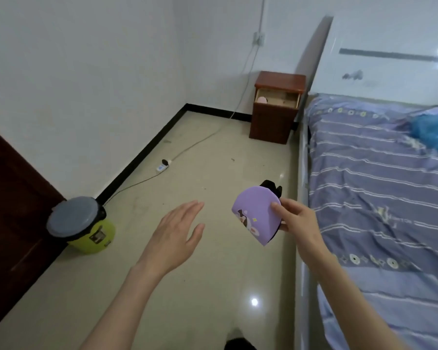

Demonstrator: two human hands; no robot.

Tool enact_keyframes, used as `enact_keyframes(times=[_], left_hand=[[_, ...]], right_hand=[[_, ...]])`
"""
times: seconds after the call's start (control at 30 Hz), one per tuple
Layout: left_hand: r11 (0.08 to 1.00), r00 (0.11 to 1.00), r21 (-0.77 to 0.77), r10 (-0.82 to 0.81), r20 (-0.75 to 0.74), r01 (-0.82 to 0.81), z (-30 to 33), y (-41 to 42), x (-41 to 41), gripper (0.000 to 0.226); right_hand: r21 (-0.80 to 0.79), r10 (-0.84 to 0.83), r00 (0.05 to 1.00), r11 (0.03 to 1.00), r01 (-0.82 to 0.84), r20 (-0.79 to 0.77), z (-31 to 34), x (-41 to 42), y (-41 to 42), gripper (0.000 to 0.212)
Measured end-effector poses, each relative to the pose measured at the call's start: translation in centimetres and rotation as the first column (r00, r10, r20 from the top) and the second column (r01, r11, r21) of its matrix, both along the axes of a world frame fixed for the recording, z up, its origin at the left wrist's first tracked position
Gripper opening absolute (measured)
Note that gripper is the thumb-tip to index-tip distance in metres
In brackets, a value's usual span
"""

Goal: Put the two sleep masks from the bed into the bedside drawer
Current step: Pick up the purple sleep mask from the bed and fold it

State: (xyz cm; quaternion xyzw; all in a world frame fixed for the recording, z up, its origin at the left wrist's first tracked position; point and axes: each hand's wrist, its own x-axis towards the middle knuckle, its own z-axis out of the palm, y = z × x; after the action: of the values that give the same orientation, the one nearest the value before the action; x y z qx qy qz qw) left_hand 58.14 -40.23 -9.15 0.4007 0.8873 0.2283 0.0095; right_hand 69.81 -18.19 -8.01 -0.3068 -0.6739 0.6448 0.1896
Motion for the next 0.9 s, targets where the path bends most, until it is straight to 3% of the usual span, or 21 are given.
enact_keyframes(times=[0.5,0.9], left_hand=[[0.991,0.990,-0.022,-0.133,-0.051,0.132,2.1,29.5,-25.9,0.048],[0.978,0.979,-0.039,-0.205,-0.004,0.205,-2.0,52.3,-50.1,0.049]], right_hand=[[0.110,-0.164,0.986,0.981,0.162,0.009,1.8,-21.1,28.1,0.026],[0.127,-0.229,0.970,0.968,0.218,0.080,-0.5,-43.8,49.7,0.017]])
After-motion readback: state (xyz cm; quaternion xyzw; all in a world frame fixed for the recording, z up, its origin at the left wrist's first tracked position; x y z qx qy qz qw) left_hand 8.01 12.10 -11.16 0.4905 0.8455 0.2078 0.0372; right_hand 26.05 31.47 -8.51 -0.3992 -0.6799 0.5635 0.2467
